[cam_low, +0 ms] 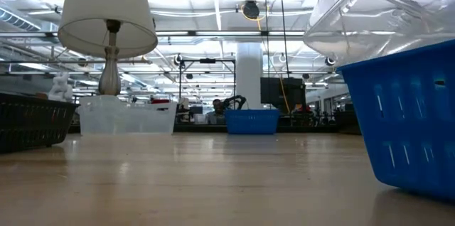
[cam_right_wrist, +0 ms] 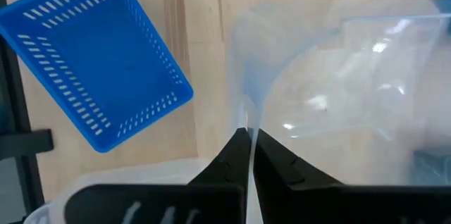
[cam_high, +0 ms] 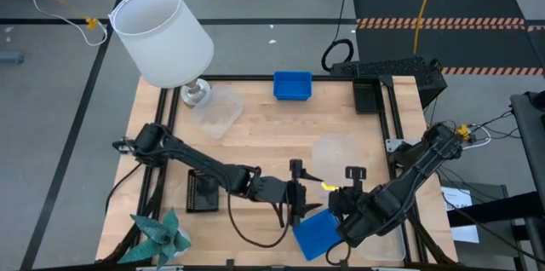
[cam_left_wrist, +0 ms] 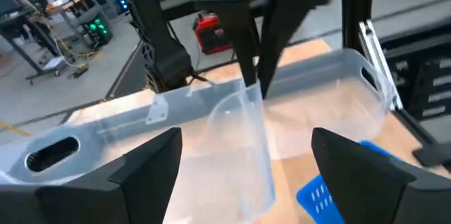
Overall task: Stack baskets by color
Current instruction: Stack the middle transparent bin on top of the bottom transparent bin
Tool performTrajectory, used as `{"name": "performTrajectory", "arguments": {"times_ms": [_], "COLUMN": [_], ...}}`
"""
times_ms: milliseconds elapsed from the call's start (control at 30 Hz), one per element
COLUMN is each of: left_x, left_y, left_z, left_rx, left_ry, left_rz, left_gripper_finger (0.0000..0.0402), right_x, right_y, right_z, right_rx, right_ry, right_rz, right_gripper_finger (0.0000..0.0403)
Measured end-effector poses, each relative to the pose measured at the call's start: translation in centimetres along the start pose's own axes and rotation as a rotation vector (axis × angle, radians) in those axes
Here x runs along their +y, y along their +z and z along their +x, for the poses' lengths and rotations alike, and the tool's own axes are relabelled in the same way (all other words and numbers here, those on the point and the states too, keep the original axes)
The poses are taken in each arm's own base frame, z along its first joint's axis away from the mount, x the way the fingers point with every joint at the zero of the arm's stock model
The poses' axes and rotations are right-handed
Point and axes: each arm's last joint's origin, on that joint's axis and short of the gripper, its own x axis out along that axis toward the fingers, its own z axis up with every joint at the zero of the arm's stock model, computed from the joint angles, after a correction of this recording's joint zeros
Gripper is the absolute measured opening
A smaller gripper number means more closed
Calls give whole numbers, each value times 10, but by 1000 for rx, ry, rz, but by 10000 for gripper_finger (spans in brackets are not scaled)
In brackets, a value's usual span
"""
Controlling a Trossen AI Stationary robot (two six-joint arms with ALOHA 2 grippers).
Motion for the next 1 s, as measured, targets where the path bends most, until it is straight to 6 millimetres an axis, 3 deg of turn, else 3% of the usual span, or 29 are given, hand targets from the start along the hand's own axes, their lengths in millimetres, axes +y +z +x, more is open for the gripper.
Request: {"name": "performTrajectory", "arguments": {"times_ms": [300, 467, 733, 1000], "left_x": [-14, -9, 23, 33], "left_y": [3, 3, 5, -4], "left_z": [-14, -11, 1, 9], "left_rx": [61, 53, -44, -24], "left_ry": [-30, -18, -55, -109], "left_rz": [274, 407, 112, -27], "left_gripper_finger": [316, 285, 238, 274], "right_x": [9, 10, 10, 6], "right_y": [-5, -4, -3, 1], "right_z": [-3, -3, -3, -1], "right_rx": [-6, -18, -49, -58], "right_ry": [40, 50, 35, 12], "right_rz": [-90, -88, -82, -60], "right_gripper_finger": [4, 4, 4, 4]}}
